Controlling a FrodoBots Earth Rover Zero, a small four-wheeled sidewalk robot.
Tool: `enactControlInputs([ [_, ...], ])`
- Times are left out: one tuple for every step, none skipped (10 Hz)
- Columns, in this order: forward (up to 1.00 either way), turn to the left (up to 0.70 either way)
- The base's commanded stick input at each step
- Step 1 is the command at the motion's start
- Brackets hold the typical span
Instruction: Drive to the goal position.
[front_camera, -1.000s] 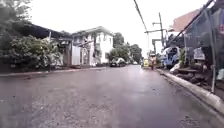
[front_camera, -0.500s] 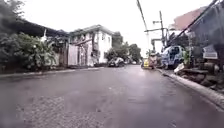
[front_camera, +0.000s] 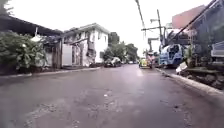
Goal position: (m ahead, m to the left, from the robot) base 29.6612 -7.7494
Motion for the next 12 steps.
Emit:
enactControlInputs([
  [1.00, 0.00],
  [1.00, 0.00],
  [1.00, 0.00],
  [1.00, 0.00],
  [1.00, 0.00],
  [1.00, 0.00],
  [1.00, -0.27],
  [1.00, -0.27],
  [1.00, 0.00],
  [1.00, 0.00],
  [1.00, 0.00],
  [1.00, 0.00],
])
